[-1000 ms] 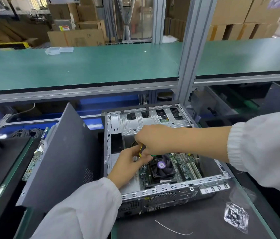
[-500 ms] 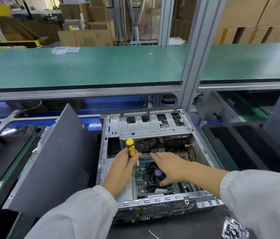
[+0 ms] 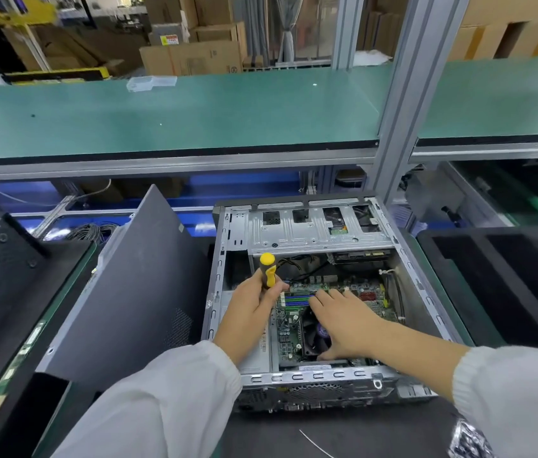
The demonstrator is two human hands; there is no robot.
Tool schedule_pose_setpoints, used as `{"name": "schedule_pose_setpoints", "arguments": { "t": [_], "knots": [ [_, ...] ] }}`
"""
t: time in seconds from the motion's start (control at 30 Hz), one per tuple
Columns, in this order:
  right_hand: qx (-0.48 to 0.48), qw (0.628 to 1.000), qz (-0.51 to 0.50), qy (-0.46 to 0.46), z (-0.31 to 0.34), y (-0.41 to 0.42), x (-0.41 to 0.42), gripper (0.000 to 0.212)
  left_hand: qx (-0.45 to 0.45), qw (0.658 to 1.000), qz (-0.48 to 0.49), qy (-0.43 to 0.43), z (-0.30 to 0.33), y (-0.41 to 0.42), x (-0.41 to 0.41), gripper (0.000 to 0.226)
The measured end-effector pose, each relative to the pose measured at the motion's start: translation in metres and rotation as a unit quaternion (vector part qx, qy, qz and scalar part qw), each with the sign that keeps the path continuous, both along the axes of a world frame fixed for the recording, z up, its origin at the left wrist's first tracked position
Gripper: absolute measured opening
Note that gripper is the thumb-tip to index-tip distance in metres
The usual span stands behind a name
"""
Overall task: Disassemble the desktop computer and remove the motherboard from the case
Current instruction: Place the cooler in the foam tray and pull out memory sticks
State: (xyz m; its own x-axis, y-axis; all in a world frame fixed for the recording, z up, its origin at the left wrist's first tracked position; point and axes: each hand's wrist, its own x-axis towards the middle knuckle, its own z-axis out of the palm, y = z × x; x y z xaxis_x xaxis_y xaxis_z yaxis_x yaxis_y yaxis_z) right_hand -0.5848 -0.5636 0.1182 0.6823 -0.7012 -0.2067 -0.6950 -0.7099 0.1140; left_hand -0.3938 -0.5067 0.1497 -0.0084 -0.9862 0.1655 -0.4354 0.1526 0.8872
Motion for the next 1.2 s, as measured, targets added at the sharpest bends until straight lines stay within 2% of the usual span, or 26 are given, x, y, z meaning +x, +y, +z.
{"name": "schedule_pose_setpoints", "arguments": {
  "t": [0.07,0.13,0.17,0.23,0.3,0.43,0.5,0.57,0.67,0.77,0.8,0.87,1.0,1.13,1.2],
  "knots": [
    [0.007,0.999,-0.021,-0.032,0.006,0.002,-0.004,0.084,0.007,1.000,0.000,0.002,0.000,0.000,0.000,0.014],
    [0.058,0.989,-0.085,-0.107,0.022,-0.005,-0.007,0.078,0.010,1.000,0.002,0.004,0.000,0.000,0.000,0.015],
    [0.107,0.972,-0.131,-0.163,0.033,-0.011,-0.009,0.075,0.010,1.000,0.002,0.007,0.000,0.000,0.000,0.014],
    [0.219,0.915,-0.218,-0.259,0.054,-0.023,-0.014,0.068,0.008,1.000,0.003,0.017,0.002,0.000,0.000,0.013],
    [0.293,0.864,-0.269,-0.309,0.067,-0.029,-0.019,0.060,0.003,0.999,0.008,0.039,0.005,0.002,0.000,0.012],
    [0.351,0.789,-0.313,-0.395,0.075,-0.021,-0.030,0.062,-0.045,0.989,0.059,0.124,0.015,0.007,-0.002,0.016],
    [0.366,0.771,-0.317,-0.414,0.078,-0.013,-0.036,0.053,-0.041,0.974,0.114,0.193,0.028,0.003,-0.005,0.016],
    [0.346,0.772,-0.316,-0.429,0.084,-0.006,-0.042,0.045,-0.007,0.961,0.137,0.240,0.045,-0.005,-0.014,0.016],
    [0.276,0.783,-0.332,-0.448,0.092,0.001,-0.050,0.062,0.078,0.950,0.098,0.287,0.064,-0.012,-0.037,0.009],
    [0.186,0.756,-0.342,-0.526,0.104,0.011,-0.062,0.068,0.167,0.939,0.033,0.300,0.077,-0.010,-0.068,0.053],
    [0.153,0.749,-0.338,-0.549,0.109,0.016,-0.066,0.071,0.180,0.940,0.020,0.288,0.080,-0.008,-0.078,0.059],
    [0.098,0.731,-0.325,-0.592,0.119,0.030,-0.073,0.076,0.183,0.951,0.007,0.249,0.087,0.000,-0.097,0.056],
    [0.037,0.679,-0.314,-0.663,0.131,0.063,-0.086,0.068,0.159,0.965,0.020,0.208,0.102,0.019,-0.129,0.069],
    [0.004,0.666,-0.325,-0.671,0.133,0.091,-0.100,0.063,0.117,0.970,-0.037,0.212,0.115,0.036,-0.152,0.042],
    [-0.017,0.665,-0.328,-0.671,0.135,0.106,-0.106,0.058,0.099,0.969,-0.061,0.217,0.118,0.044,-0.161,0.035]
  ]
}}
